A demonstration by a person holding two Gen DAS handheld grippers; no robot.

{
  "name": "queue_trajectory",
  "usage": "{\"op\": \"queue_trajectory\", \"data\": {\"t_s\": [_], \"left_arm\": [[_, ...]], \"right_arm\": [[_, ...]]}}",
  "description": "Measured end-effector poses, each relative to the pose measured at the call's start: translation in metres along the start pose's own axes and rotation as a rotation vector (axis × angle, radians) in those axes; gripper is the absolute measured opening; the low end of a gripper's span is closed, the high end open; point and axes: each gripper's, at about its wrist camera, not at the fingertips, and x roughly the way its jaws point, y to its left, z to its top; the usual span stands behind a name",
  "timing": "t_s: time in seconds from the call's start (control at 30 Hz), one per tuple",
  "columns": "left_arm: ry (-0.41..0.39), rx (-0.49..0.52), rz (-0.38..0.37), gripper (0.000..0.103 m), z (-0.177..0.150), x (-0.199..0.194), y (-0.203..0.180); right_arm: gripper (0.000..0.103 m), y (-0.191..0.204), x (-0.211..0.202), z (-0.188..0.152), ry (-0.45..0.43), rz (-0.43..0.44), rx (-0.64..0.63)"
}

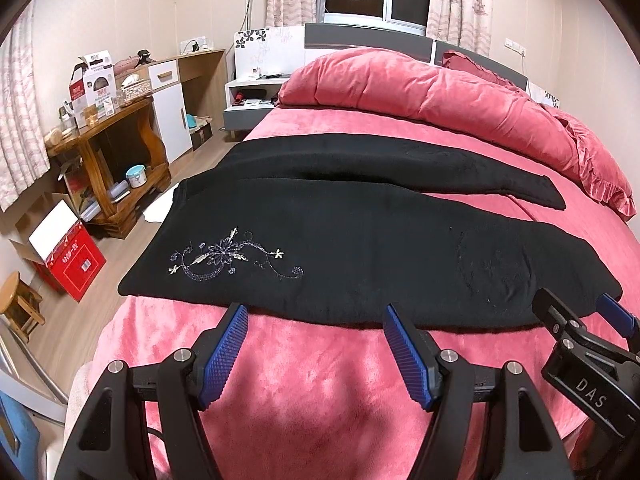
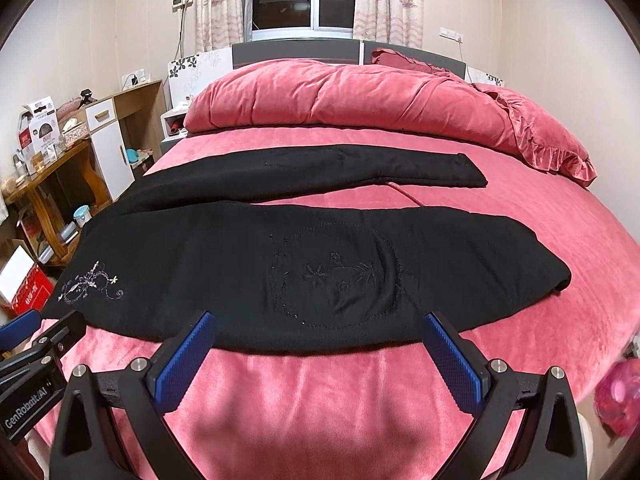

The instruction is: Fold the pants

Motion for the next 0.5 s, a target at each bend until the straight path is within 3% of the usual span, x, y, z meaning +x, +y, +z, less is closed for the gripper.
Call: {"op": "queue_trajectory", "data": {"t_s": [0.5], "left_arm": [[0.008,0.001,0.004,0.072,-0.0017,0.0009,0.0005]], "right_arm": [[0.103,0.0027,0.0026,-0.0005,0.007,-0.001,-0.012]]}}
